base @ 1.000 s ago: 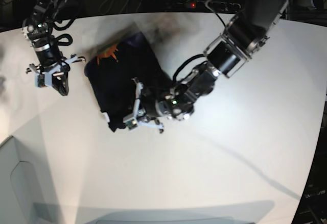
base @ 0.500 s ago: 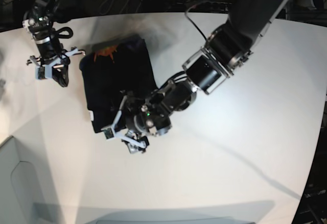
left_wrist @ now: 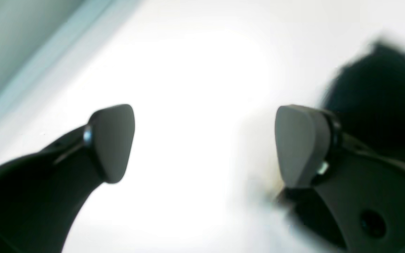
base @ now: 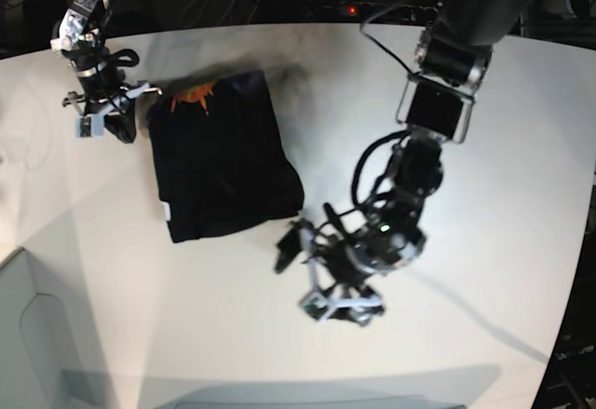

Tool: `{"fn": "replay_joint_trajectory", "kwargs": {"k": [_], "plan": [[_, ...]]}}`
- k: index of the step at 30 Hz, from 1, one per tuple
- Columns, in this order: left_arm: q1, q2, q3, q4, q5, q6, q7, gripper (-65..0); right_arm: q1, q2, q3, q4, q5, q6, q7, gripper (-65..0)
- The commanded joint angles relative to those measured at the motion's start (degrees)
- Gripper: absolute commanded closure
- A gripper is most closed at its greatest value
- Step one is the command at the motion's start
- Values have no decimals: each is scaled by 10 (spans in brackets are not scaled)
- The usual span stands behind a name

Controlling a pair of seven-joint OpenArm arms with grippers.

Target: Fold the T-shirt properly

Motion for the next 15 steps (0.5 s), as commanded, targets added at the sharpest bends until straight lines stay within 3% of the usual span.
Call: {"fn": "replay_joint_trajectory", "kwargs": {"k": [1,8,15], "plan": [[11,-6,-36,31,-5,2,-4,-605,-6,-1,-3,6,10,6,16,0],[217,-18,-297,205,-5,-4,37,-606,-37,-5,-54,10,10,6,19,0],[336,-16,-409,252,-6,-4,37,-604,-48,-14,-80,11,10,6,20,0]]}}
